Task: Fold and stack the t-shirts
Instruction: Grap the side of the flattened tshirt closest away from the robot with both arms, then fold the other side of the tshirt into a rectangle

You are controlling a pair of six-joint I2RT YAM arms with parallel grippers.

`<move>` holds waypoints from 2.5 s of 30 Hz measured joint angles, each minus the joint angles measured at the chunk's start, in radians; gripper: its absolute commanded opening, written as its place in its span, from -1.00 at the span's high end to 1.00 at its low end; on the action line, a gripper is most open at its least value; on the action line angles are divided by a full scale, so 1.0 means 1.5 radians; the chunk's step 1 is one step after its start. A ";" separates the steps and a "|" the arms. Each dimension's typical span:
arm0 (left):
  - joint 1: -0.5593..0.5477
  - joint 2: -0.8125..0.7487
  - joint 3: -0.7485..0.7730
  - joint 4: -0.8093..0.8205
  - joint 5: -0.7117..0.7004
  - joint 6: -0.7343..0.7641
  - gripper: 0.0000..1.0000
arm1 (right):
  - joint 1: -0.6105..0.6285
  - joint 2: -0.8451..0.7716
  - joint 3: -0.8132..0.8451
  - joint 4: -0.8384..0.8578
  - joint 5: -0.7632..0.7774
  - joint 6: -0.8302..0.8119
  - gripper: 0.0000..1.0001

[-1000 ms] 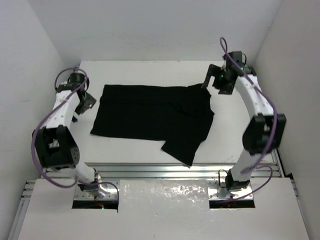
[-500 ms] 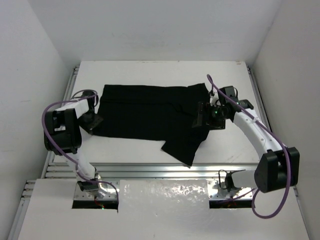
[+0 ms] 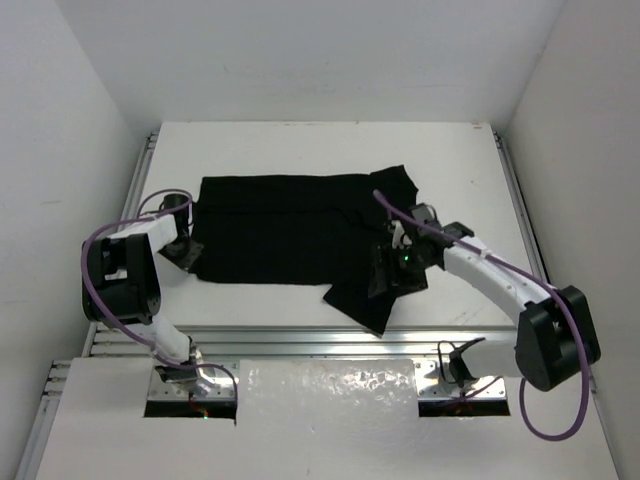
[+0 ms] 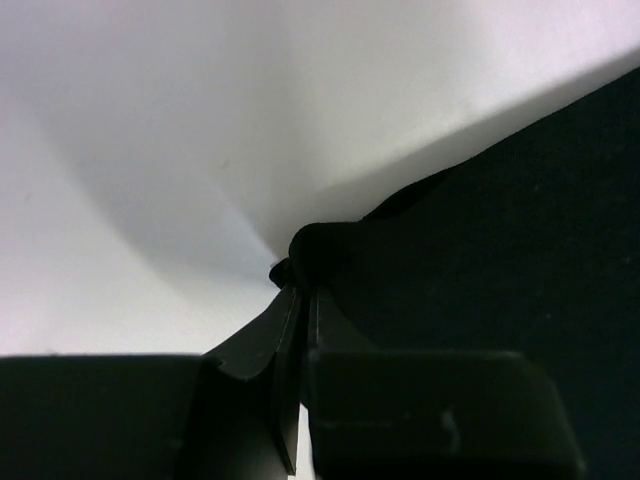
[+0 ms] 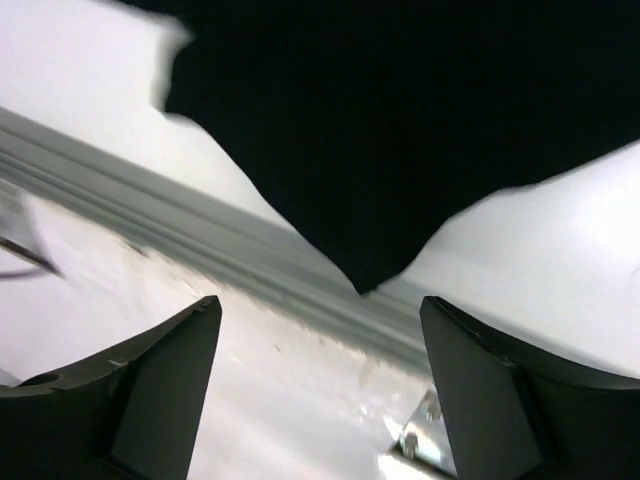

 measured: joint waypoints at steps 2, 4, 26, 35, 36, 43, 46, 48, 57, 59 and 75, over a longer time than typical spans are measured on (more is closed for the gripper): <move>0.000 -0.014 -0.014 -0.012 0.002 -0.001 1.00 | 0.038 0.010 -0.034 -0.001 0.021 0.026 -0.41; 0.000 -0.019 -0.018 -0.025 0.007 -0.001 1.00 | 0.064 0.008 -0.079 -0.001 0.041 0.064 -0.30; 0.000 -0.022 -0.021 -0.023 0.029 0.024 1.00 | 0.102 0.045 -0.216 0.180 0.024 0.257 0.09; 0.000 -0.028 -0.026 -0.017 0.038 0.035 1.00 | 0.122 0.056 -0.232 0.203 0.054 0.273 0.71; 0.000 -0.028 -0.027 -0.015 0.040 0.036 1.00 | 0.124 0.056 -0.234 0.204 0.060 0.277 0.91; 0.000 -0.034 -0.033 -0.010 0.054 0.048 1.00 | 0.128 0.006 -0.253 0.197 0.101 0.302 1.00; 0.000 -0.039 -0.033 -0.010 0.058 0.053 1.00 | 0.128 -0.052 -0.252 0.179 0.122 0.311 1.00; 0.000 -0.049 -0.033 -0.012 0.060 0.057 1.00 | 0.129 -0.090 -0.247 0.165 0.135 0.316 1.00; 0.000 -0.112 -0.022 -0.046 0.064 0.069 1.00 | 0.129 -0.144 -0.161 0.083 0.161 0.331 1.00; 0.000 -0.114 -0.004 -0.057 0.065 0.069 1.00 | 0.129 -0.142 -0.127 0.064 0.174 0.329 1.00; 0.000 -0.034 0.108 -0.094 0.068 0.050 1.00 | 0.007 0.061 0.127 0.049 0.247 0.242 1.00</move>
